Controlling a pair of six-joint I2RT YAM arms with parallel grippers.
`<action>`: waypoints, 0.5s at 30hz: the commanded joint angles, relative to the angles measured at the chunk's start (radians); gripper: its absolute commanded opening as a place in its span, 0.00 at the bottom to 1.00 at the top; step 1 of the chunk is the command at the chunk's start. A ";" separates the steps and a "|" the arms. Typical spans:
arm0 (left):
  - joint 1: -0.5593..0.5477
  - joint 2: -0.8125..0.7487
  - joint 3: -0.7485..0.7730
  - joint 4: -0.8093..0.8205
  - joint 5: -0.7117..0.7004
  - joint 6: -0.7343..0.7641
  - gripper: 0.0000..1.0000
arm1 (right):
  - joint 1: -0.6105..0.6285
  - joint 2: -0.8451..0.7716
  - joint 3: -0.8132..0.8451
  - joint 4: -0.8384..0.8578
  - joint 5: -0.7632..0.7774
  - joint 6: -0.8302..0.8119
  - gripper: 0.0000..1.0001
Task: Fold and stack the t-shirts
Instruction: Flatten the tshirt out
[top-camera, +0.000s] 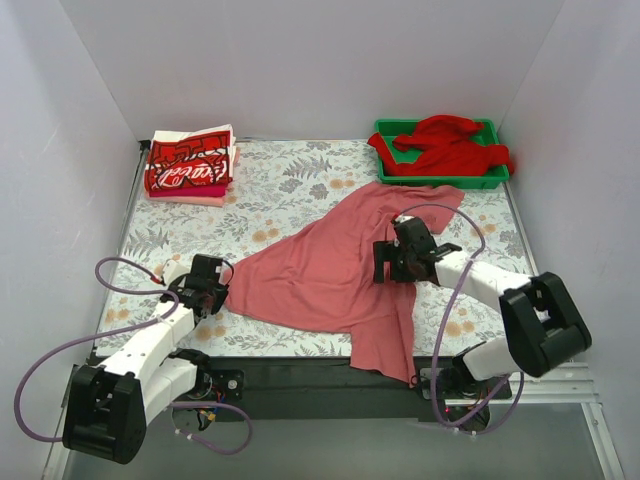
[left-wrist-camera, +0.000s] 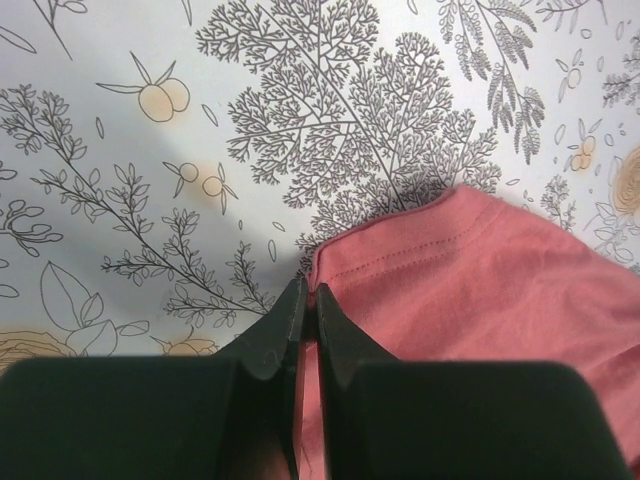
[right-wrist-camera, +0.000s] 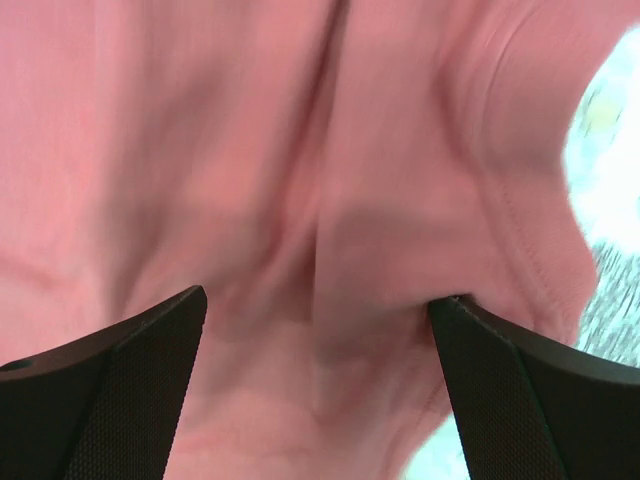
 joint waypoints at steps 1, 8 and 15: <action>0.001 0.017 0.013 0.002 -0.050 -0.014 0.00 | -0.055 0.158 0.075 0.019 0.024 -0.018 0.98; 0.002 0.096 0.082 -0.025 -0.113 -0.023 0.00 | -0.118 0.453 0.381 0.071 0.008 -0.094 0.98; 0.004 0.132 0.125 0.010 -0.095 -0.029 0.00 | -0.142 0.491 0.566 0.050 -0.016 -0.169 0.98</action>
